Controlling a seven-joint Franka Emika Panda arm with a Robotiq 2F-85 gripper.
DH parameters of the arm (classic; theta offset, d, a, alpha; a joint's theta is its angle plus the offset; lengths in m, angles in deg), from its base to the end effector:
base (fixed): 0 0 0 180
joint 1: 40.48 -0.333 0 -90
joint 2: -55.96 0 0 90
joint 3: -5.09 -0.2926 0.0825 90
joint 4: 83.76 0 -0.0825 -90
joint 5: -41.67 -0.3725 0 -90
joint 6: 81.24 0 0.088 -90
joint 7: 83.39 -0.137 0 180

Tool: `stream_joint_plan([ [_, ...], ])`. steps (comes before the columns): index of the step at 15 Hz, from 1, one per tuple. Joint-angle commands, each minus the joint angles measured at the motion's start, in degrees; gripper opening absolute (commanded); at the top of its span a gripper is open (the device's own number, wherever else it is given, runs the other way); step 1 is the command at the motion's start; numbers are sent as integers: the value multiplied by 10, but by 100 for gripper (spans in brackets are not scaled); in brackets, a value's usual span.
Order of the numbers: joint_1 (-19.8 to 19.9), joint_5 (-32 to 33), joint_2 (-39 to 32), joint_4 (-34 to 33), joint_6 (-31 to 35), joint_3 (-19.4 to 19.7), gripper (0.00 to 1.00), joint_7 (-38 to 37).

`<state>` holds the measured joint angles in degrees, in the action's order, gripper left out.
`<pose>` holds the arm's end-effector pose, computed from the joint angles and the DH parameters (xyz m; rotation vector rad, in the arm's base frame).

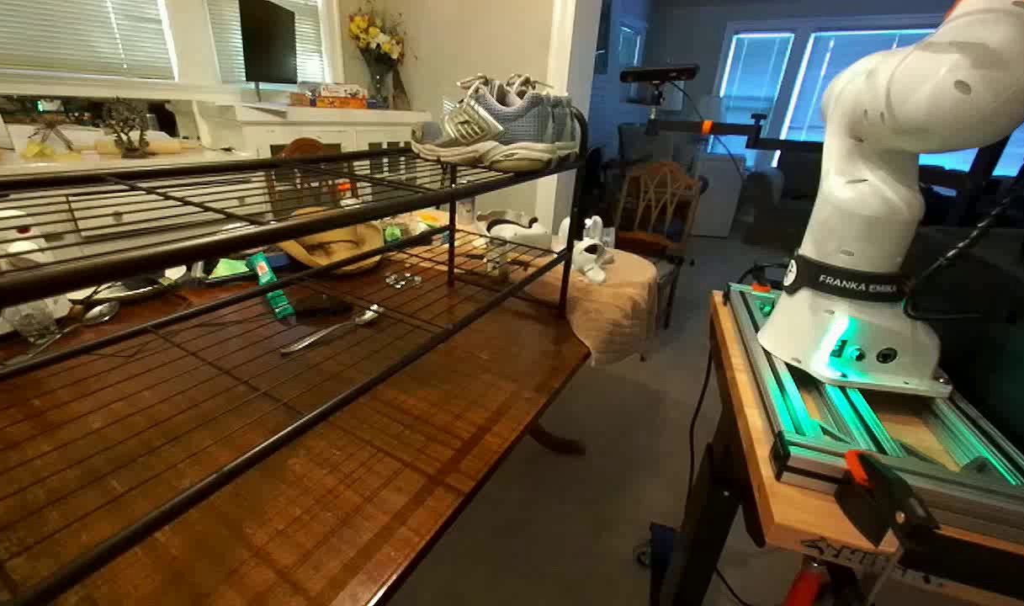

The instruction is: Place a shoe on top of its counterpart

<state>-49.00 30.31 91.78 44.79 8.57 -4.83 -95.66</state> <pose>0.3257 0.1471 0.5383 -3.0576 -0.1031 0.1224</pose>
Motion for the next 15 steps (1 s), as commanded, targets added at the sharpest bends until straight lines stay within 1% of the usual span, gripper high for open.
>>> stream_joint_plan([
  [1,7,-2,0,-2,-3,-5,100,3],
  [6,7,-2,0,-2,-3,-5,100,3],
  [7,13,7,-3,1,8,-9,100,-5],
  [8,20,20,-8,8,28,-13,100,-7],
  [10,26,25,-18,16,63,-10,100,-4],
  [13,28,25,-31,30,120,-5,100,6],
  [15,31,38,-36,39,150,-5,100,9],
])
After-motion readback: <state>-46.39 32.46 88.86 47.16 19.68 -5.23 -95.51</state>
